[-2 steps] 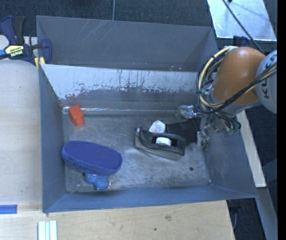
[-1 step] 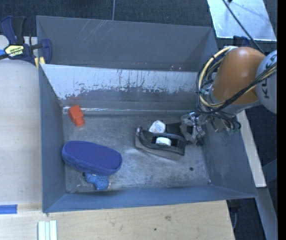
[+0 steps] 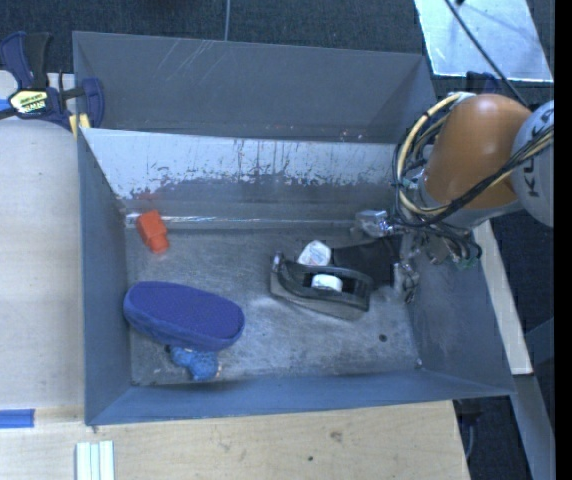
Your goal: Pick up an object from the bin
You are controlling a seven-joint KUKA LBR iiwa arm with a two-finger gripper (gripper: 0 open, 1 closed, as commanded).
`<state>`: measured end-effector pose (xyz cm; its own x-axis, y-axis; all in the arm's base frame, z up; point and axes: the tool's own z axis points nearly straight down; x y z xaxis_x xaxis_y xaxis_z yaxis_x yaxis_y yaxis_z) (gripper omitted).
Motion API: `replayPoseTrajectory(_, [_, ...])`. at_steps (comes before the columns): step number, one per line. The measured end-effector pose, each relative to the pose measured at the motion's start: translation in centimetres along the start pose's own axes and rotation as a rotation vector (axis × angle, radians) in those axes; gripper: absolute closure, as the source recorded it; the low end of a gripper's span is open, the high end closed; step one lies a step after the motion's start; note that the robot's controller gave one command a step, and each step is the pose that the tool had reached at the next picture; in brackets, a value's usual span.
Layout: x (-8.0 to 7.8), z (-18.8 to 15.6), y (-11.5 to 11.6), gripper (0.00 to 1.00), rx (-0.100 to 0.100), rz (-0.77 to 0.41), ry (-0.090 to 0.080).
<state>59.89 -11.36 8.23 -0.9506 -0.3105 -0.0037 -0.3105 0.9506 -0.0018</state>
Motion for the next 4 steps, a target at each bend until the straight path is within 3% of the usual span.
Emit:
replayPoseTrajectory(1, [0.0, 0.0, 0.0, 1.0, 0.0, 0.0, 0.0])
replayPoseTrajectory(2, [0.0, 0.0, 0.0, 0.0, 0.0, 0.0, 0.0])
replayPoseTrajectory(3, [0.0, 0.0, 0.0, 1.0, 0.0, -0.001, 0.0])
replayPoseTrajectory(4, [-2.0, -5.1, 0.3, 1.0, 0.002, -0.335, -0.004])
